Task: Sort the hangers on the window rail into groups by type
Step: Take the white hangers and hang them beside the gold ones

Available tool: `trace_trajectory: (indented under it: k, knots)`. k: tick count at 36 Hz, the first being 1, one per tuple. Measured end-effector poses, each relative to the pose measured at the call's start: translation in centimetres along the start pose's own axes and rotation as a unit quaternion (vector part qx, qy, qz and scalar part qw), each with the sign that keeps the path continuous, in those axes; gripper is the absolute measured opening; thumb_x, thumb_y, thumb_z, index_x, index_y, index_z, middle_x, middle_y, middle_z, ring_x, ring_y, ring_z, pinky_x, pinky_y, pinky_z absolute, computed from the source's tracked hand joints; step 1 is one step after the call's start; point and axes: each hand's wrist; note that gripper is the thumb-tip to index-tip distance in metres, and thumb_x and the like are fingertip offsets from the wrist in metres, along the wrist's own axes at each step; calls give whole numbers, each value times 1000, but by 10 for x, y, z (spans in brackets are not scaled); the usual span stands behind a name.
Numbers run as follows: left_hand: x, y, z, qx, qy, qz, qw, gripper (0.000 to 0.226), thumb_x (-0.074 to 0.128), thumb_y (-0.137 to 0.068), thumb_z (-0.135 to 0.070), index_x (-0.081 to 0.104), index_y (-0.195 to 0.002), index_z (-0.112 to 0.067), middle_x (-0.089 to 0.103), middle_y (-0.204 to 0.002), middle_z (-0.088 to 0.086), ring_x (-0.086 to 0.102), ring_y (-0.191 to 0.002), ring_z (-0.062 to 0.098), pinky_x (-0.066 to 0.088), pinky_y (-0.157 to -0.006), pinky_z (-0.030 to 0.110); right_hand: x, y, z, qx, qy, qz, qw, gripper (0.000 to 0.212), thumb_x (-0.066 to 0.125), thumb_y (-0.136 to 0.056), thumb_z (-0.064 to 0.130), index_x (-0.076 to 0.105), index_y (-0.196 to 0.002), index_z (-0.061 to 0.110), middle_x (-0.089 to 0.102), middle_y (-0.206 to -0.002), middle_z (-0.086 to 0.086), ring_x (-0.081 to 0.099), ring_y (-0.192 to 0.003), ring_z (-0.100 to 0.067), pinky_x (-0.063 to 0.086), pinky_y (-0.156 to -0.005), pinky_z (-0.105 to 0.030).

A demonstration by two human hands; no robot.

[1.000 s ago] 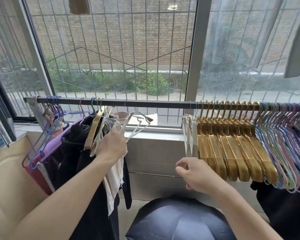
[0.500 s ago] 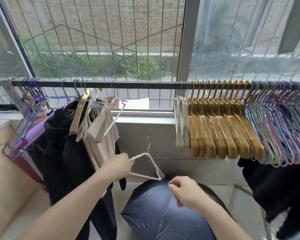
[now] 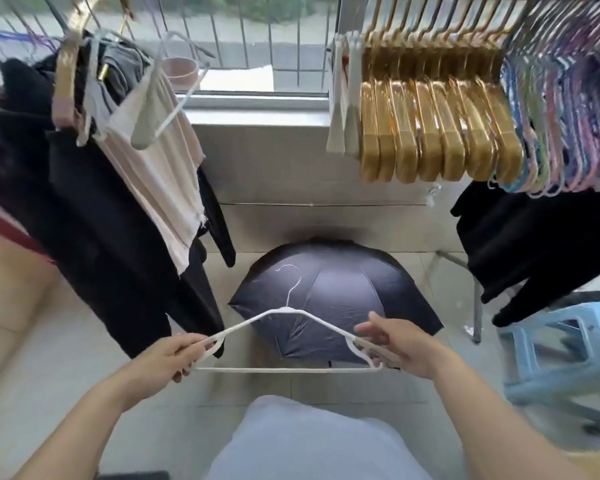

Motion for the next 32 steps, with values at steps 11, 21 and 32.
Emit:
trace_trajectory:
  k: [11, 21, 32]
  knots:
    - [5, -2, 12, 7, 70, -48, 996, 22, 60, -102, -39, 78, -113, -38, 43, -71, -9, 42, -68, 13, 41, -66, 27, 9, 6, -1, -112, 72, 100, 986, 28, 66, -99, 35, 71, -78, 18, 36, -75, 3, 36, -71, -11, 45, -80, -26]
    - [10, -7, 5, 18, 84, -33, 996, 24, 57, -104, -33, 76, -107, -47, 46, -73, -5, 43, -68, 15, 43, -69, 29, 6, 7, -2, -181, 110, 40, 976, 24, 69, -95, 37, 81, -105, 19, 50, -77, 4, 40, -78, -16, 40, -80, -31]
    - [7, -14, 10, 17, 13, -22, 1000, 24, 57, -104, -37, 74, -107, -53, 57, -73, -7, 49, -68, 11, 45, -71, 26, 6, 10, -5, -193, 112, 42, 974, 25, 69, -96, 38, 80, -110, 20, 57, -81, 8, 45, -82, -12, 43, -79, -28]
Point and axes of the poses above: each hand's wrist, its own y-axis away from the middle knuckle, its own x-axis out of the palm, z = x × y
